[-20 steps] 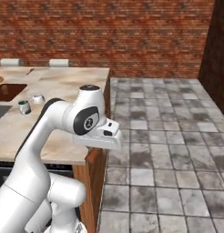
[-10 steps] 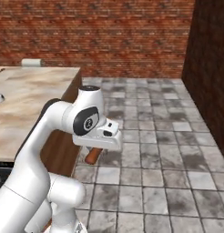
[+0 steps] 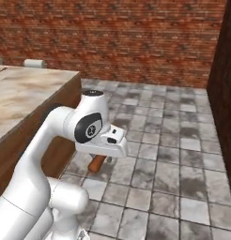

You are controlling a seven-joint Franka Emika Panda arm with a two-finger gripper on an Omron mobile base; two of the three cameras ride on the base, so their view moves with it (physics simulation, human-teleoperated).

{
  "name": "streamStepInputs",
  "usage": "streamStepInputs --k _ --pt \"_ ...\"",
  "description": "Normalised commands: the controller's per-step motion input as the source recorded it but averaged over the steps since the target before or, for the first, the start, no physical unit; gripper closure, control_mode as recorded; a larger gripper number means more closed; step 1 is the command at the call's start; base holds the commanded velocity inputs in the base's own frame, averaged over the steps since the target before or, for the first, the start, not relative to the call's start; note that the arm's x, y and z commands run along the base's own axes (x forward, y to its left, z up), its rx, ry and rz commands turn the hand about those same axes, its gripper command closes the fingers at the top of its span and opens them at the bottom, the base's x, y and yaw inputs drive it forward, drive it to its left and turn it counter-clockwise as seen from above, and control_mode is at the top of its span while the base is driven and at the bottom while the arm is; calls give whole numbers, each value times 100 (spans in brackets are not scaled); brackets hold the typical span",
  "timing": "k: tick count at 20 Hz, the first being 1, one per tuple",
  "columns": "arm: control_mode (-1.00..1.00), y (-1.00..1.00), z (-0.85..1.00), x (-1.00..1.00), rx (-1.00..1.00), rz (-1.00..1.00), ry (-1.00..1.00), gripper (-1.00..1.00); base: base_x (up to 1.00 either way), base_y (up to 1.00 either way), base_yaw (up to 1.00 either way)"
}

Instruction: Take the pizza cutter from the drawer on the left and place it on the dining counter for cutting.

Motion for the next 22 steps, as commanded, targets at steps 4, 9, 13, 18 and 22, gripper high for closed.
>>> streamStepInputs --k 4,9,13,18,22 --pt "100 0 0 0 0 0 0 100 68 -95 51" --pt "100 0 0 0 0 0 0 100 79 -77 57" --pt "100 0 0 0 0 0 0 100 87 -73 58" --pt "100 0 0 0 0 0 0 100 90 -77 56" --pt "100 0 0 0 0 0 0 100 94 -82 53"
